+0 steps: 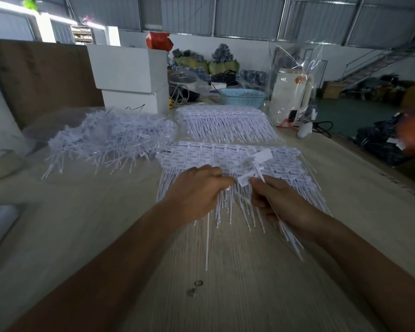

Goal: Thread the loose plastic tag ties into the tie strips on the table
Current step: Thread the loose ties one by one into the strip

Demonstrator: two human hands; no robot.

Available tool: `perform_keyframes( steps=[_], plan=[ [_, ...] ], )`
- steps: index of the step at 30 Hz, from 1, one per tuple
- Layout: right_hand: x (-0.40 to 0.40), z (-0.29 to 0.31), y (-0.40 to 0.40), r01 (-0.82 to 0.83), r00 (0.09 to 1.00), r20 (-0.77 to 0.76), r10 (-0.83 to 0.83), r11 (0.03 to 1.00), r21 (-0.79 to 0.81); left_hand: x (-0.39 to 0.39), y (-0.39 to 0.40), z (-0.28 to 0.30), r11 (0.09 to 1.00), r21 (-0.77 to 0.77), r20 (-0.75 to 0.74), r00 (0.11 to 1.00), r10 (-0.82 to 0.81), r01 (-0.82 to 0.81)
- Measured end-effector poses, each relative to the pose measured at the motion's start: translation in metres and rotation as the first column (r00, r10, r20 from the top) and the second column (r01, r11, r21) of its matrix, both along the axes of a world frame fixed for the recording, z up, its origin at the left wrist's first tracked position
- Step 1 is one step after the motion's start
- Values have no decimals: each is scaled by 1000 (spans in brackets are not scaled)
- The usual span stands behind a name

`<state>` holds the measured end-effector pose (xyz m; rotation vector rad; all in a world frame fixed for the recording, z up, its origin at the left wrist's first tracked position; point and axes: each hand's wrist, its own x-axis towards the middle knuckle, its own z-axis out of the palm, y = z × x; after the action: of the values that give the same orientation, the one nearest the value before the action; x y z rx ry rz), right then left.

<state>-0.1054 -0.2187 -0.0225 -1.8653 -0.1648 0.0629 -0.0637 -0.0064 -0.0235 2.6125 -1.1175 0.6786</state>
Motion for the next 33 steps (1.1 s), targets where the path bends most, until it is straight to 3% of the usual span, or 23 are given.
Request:
perform_keyframes(
  steps=[4,9,18,25,33],
  plan=[
    [-2,-4,5,10,999,34,-14,994,112,2,-5,-4,942,-334,-205,978,-47,-25],
    [-1,-3,6,4,1000,-1,-4,968,249,-4,-12,0,812,-583,-249,956,-153,-21],
    [1,0,3,120,993,-28,-117,951,285,-12,-16,5,770,-637,-259,946,-192,-18],
    [-7,7,10,11,995,-97,12,972,236,-15,-17,2,779,-623,-143,968,-205,73],
    [-7,6,8,-21,991,-123,52,970,243,-15,-18,1,789,-606,-162,955,-249,103]
  ],
)
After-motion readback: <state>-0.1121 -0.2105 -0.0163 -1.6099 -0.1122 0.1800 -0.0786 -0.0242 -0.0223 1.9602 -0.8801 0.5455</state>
